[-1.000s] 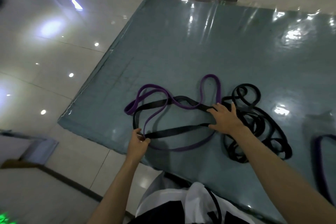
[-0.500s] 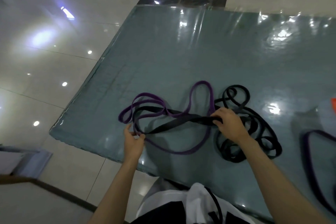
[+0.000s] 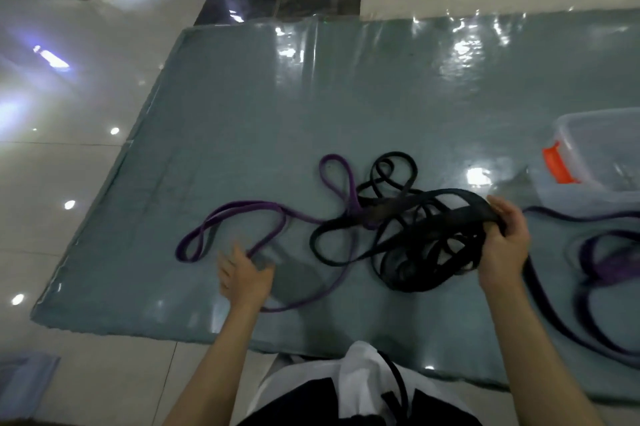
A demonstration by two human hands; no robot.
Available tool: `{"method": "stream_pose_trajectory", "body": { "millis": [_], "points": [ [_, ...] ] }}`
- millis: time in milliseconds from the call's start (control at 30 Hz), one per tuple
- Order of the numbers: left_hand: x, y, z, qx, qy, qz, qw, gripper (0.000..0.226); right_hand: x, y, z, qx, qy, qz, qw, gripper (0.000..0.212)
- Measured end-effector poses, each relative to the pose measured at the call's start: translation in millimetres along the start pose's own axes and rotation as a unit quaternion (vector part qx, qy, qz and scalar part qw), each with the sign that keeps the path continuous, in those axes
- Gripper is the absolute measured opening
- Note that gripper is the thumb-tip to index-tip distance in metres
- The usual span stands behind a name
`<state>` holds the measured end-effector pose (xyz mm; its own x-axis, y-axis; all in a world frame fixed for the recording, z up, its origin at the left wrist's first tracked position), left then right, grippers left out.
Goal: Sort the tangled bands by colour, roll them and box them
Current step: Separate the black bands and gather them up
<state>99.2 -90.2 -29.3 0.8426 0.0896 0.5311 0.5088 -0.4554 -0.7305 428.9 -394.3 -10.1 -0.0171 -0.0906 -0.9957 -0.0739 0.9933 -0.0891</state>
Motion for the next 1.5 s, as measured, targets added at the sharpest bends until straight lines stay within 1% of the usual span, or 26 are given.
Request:
{"method": "stream_pose_trajectory", "body": {
  "millis": [67, 100, 167, 233, 300, 333, 400, 433, 500, 567, 600, 667, 733, 800, 867, 900, 933, 1000, 1100, 1167, 1200, 1267, 1300, 1367, 1433, 1500],
  "points": [
    [19, 10, -10, 0.008, 0.069, 0.098, 0.993, 0.097, 11, -11, 8, 0.076, 0.052, 0.019, 0.996, 0.043],
    [31, 17, -14, -0.001, 0.124, 0.118, 0.985, 0.092, 16, -15, 11, 0.097, 0.077, 0.008, 0.992, 0.04],
    [59, 34, -22, -0.041, 0.235, 0.148, 0.96, 0.079, 25, -20, 13, 0.106, 0.114, -0.059, 0.986, 0.038],
    [86, 57, -28, -0.097, 0.316, 0.181, 0.926, 0.071, 31, -23, 12, 0.066, 0.124, -0.173, 0.975, 0.037],
    [113, 82, -29, -0.145, 0.372, 0.213, 0.892, 0.069, 36, -21, 9, -0.01, 0.107, -0.306, 0.946, 0.038],
    [127, 93, -28, -0.162, 0.393, 0.23, 0.875, 0.07, 38, -20, 8, -0.043, 0.095, -0.352, 0.93, 0.039],
    [155, 114, -23, -0.183, 0.426, 0.253, 0.849, 0.069, 41, -19, 8, -0.083, 0.081, -0.396, 0.911, 0.044],
    [169, 122, -19, -0.188, 0.438, 0.261, 0.84, 0.067, 42, -18, 8, -0.107, 0.086, -0.41, 0.902, 0.049],
    [195, 135, -10, -0.188, 0.447, 0.279, 0.829, 0.067, 46, -16, 9, -0.186, 0.114, -0.44, 0.871, 0.063],
    [219, 146, 1, -0.194, 0.432, 0.289, 0.832, 0.071, 49, -15, 9, -0.255, 0.146, -0.459, 0.839, 0.083],
    [230, 151, 8, -0.198, 0.42, 0.293, 0.836, 0.073, 50, -16, 11, -0.267, 0.153, -0.467, 0.829, 0.094],
    [250, 160, 22, -0.208, 0.391, 0.311, 0.841, 0.08, 49, -17, 14, -0.261, 0.161, -0.482, 0.821, 0.116],
    [262, 169, 31, -0.233, 0.362, 0.327, 0.841, 0.092, 48, -16, 17, -0.241, 0.197, -0.484, 0.818, 0.125],
    [267, 177, 34, -0.28, 0.327, 0.319, 0.844, 0.108, 48, -11, 16, -0.23, 0.226, -0.51, 0.797, 0.115],
    [268, 184, 34, -0.299, 0.308, 0.334, 0.839, 0.121, 50, -4, 13, -0.207, 0.222, -0.552, 0.777, 0.091],
    [268, 188, 35, -0.29, 0.315, 0.358, 0.83, 0.122, 51, 0, 11, -0.192, 0.211, -0.557, 0.78, 0.077],
    [267, 192, 36, -0.277, 0.325, 0.375, 0.823, 0.12, 53, 3, 8, -0.18, 0.199, -0.546, 0.794, 0.065],
    [263, 201, 35, -0.274, 0.336, 0.368, 0.822, 0.103, 56, 6, 1, -0.162, 0.179, -0.509, 0.826, 0.049],
    [258, 213, 29, -0.29, 0.33, 0.333, 0.834, 0.078, 60, 1, -8, -0.128, 0.166, -0.474, 0.855, 0.033],
    [258, 217, 27, -0.307, 0.318, 0.319, 0.838, 0.072, 63, -7, -7, -0.115, 0.194, -0.428, 0.875, 0.03],
    [260, 217, 25, -0.32, 0.32, 0.318, 0.833, 0.071, 65, -10, -6, -0.106, 0.223, -0.377, 0.893, 0.028],
    [265, 215, 18, -0.355, 0.332, 0.309, 0.817, 0.065, 70, -11, -9, -0.07, 0.302, -0.221, 0.925, 0.019],
    [267, 213, 14, -0.371, 0.337, 0.307, 0.809, 0.061, 70, -9, -13, -0.048, 0.34, -0.139, 0.929, 0.016],
    [270, 210, 4, -0.408, 0.346, 0.321, 0.781, 0.056, 70, -2, -25, -0.01, 0.392, -0.006, 0.92, 0.013],
    [269, 208, -8, -0.472, 0.336, 0.323, 0.749, 0.056, 67, 5, -32, 0.031, 0.421, 0.095, 0.902, 0.016],
    [266, 207, -20, -0.535, 0.309, 0.292, 0.73, 0.055, 62, 9, -35, 0.065, 0.433, 0.165, 0.884, 0.019]
  ]
}}
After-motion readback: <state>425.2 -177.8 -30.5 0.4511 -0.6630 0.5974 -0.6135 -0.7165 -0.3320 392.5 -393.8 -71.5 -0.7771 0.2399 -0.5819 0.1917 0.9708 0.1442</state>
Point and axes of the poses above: each hand's wrist, its own z-axis towards the middle knuckle, its own y-axis out of the palm, x = y × z, the point moved 3 cm from there along z, towards the middle knuckle, and after that the axes turned 2 degrees about -y, right-handed, at the moved point
